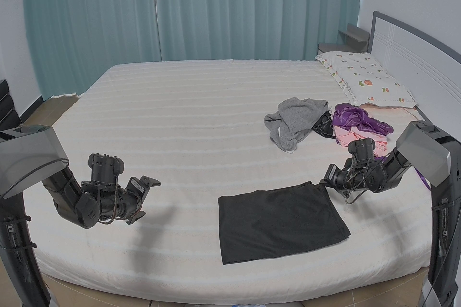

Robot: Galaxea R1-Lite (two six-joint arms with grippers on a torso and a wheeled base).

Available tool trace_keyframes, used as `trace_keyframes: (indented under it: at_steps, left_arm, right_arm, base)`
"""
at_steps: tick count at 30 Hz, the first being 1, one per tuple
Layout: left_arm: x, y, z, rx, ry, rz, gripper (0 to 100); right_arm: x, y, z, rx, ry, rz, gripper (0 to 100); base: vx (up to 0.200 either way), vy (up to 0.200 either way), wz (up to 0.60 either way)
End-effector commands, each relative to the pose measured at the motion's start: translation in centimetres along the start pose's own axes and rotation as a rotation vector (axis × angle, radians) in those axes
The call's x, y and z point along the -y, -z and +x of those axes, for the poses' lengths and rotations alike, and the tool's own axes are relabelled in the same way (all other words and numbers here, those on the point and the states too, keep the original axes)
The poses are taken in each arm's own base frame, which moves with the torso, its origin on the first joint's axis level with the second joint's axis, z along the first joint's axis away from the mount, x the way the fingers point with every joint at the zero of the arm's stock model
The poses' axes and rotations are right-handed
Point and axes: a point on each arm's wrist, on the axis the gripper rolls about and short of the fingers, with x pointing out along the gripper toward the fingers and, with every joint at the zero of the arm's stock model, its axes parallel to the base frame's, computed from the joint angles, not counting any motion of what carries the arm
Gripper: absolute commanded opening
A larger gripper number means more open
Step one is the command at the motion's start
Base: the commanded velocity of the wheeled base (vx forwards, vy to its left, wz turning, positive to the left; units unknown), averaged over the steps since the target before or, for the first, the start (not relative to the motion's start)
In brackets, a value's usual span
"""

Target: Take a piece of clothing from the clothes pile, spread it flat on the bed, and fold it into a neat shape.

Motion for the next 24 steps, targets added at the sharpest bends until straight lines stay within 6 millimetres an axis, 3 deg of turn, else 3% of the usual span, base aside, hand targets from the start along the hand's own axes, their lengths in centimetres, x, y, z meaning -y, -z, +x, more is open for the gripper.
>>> trace_keyframes:
  at_steps: [1, 7, 13, 19, 24]
  left_arm:
    - [0.0, 0.0, 0.1, 0.000, 0.000, 0.000, 100]
    - [0.7, 0.3, 0.7, -0.009, 0.019, 0.016, 100]
    - [2.2, 3.0, 2.6, -0.023, 0.031, 0.146, 100]
    - [5.3, 6.4, 6.2, -0.002, 0.077, 0.285, 100]
    - [6.0, 8.5, 8.1, -0.033, 0.088, 0.382, 100]
  right_arm:
    - [0.0, -0.4, 0.0, 0.014, -0.002, 0.015, 0]
    - [0.6, -1.7, -0.8, 0.056, -0.001, 0.066, 0]
    - [1.1, -2.0, -1.1, 0.065, 0.012, 0.077, 0]
    - [0.9, -1.6, -1.0, 0.057, 0.010, 0.072, 0]
    - [0.8, -1.4, -0.9, 0.052, 0.007, 0.070, 0]
  base:
    - [0.000, 0.000, 0.00]
    - [0.000, 0.000, 0.00]
    - [0.000, 0.000, 0.00]
    - [0.000, 0.000, 0.00]
    - [0.000, 0.000, 0.00]
